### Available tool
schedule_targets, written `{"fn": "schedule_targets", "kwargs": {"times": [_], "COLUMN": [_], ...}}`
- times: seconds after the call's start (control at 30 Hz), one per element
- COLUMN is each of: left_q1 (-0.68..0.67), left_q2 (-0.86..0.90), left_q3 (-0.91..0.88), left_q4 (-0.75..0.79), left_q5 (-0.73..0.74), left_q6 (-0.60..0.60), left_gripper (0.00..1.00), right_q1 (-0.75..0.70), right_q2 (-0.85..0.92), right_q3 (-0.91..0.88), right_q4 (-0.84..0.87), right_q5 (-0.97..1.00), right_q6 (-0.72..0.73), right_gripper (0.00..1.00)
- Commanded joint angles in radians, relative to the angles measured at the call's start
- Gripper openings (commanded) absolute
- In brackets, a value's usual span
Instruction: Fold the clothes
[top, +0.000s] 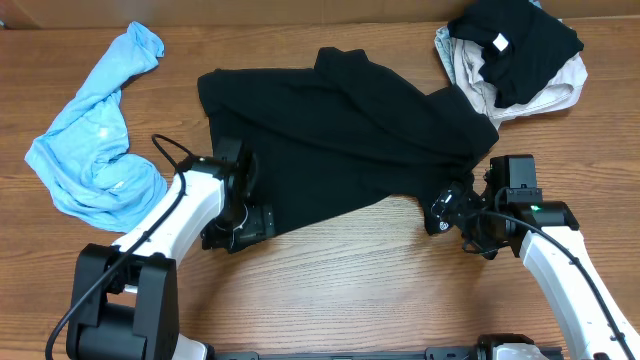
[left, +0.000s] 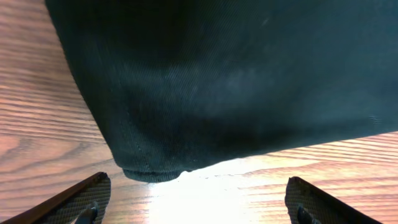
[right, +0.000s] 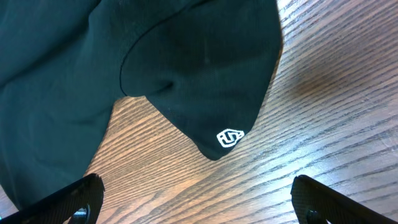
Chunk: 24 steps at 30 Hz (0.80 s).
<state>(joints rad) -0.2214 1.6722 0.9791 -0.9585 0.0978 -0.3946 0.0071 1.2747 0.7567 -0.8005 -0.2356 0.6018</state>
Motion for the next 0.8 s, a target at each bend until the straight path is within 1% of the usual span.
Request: {"fn": "schedule_targets", "kwargs": {"times": [0.0, 0.03, 0.13, 0.17, 0.27, 0.37, 0.43, 0.47, 0.57, 0.6, 0.63, 0.77], "left_q1": [-0.005, -0.005, -0.005, -0.005, -0.005, -0.005, -0.005, -0.005, -0.001, 0.001, 0.002, 0.014], "left_q2": [0.008, 0.008, 0.008, 0.008, 0.008, 0.008, 0.008, 0.008, 0.008, 0.008, 0.008, 0.008], "left_q3": [-0.05, -0.063, -0.094, -0.102, -0.129, -0.153, -0.162, -0.163, -0.163, -0.163, -0.163, -0.157], "left_q4": [0.023, 0.035, 0.086, 0.105, 0.165, 0.218, 0.243, 0.251, 0.265, 0.268, 0.268, 0.267], "left_q5": [0.011, 0.011, -0.006, -0.015, -0.035, -0.058, -0.088, -0.108, -0.171, -0.19, -0.212, -0.28], "left_q6": [-0.029, -0.029, -0.028, -0.028, -0.029, -0.029, -0.028, -0.028, -0.028, -0.028, -0.028, -0.013], "left_gripper": [0.89, 0.88, 0.81, 0.77, 0.68, 0.61, 0.53, 0.48, 0.26, 0.13, 0.04, 0.04], "right_q1": [-0.001, -0.001, -0.001, -0.001, -0.001, -0.001, -0.001, -0.001, -0.001, -0.001, -0.001, -0.001], "right_q2": [-0.001, -0.001, -0.001, -0.001, -0.001, -0.001, -0.001, -0.001, -0.001, -0.001, -0.001, 0.0], "right_q3": [-0.006, -0.006, -0.006, -0.006, -0.006, -0.006, -0.006, -0.006, -0.006, -0.006, -0.007, -0.013], "right_q4": [0.006, 0.006, 0.007, 0.006, 0.006, 0.006, 0.006, 0.006, 0.005, 0.004, 0.003, 0.007], "right_q5": [0.014, 0.018, 0.018, 0.018, 0.018, 0.018, 0.018, 0.018, 0.03, 0.037, 0.046, 0.063], "right_q6": [-0.007, -0.007, -0.006, -0.007, -0.006, -0.006, -0.006, -0.007, -0.006, -0.006, -0.006, -0.006], "right_gripper": [1.0, 1.0, 1.0, 1.0, 1.0, 1.0, 1.0, 1.0, 1.0, 1.0, 1.0, 1.0]}}
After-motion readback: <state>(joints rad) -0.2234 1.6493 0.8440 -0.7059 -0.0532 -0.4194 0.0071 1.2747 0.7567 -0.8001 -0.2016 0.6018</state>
